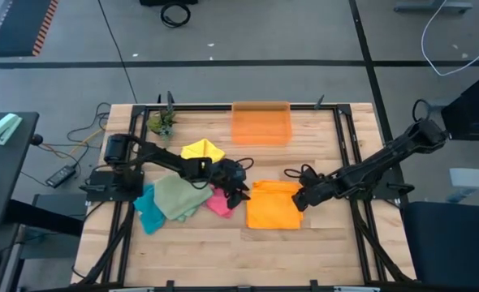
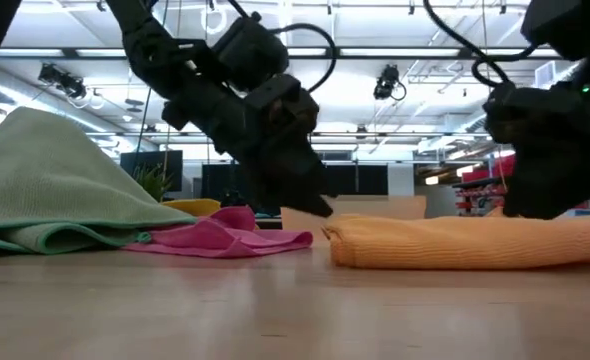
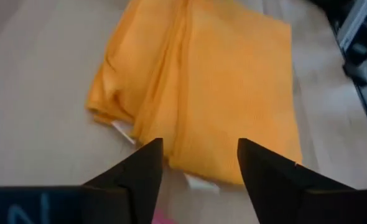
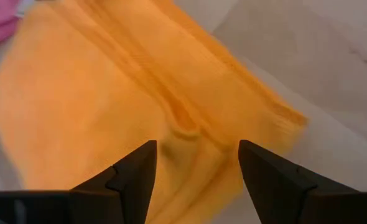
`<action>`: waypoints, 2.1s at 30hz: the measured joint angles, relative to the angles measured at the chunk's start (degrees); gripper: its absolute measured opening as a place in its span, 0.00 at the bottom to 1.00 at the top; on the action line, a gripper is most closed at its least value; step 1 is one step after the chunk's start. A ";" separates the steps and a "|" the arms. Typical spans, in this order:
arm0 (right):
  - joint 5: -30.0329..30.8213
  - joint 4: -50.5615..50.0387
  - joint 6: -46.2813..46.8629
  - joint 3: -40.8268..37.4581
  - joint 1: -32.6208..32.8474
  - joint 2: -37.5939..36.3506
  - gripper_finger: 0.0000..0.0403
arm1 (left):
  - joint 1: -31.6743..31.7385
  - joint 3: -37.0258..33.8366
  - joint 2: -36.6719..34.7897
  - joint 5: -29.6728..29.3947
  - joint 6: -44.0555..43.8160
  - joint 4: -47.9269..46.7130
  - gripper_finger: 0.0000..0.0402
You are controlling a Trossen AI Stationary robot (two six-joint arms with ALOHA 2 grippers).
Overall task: Fold microfiber towels
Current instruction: Stack the orange microfiber cloth on top of the orange microfiber cloth
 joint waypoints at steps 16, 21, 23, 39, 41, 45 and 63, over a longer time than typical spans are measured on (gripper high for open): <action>-2.49 2.40 -1.25 0.66 -0.33 5.60 0.44 | 0.05 2.33 3.10 0.69 0.70 -2.26 0.52; -2.18 3.62 -2.63 0.64 -0.39 5.81 0.29 | -0.36 2.40 4.78 0.65 -0.18 -1.63 0.50; -1.95 3.34 -2.81 0.66 -0.41 5.66 0.23 | -0.40 2.27 4.81 0.63 -0.50 -2.06 0.49; -1.60 3.14 -3.98 0.66 -0.40 4.43 0.10 | -0.75 2.19 5.74 0.74 1.48 1.80 0.04; -1.62 3.13 -3.96 0.66 -0.41 4.43 0.10 | -0.73 2.19 5.72 1.04 1.32 1.91 0.04; -2.38 3.06 -3.97 1.33 -0.37 3.81 0.10 | -0.73 2.19 5.12 4.89 1.26 1.44 0.05; 2.56 -19.49 -6.98 12.51 -0.68 -0.11 0.10 | 2.61 2.27 -2.92 5.68 1.11 0.98 0.05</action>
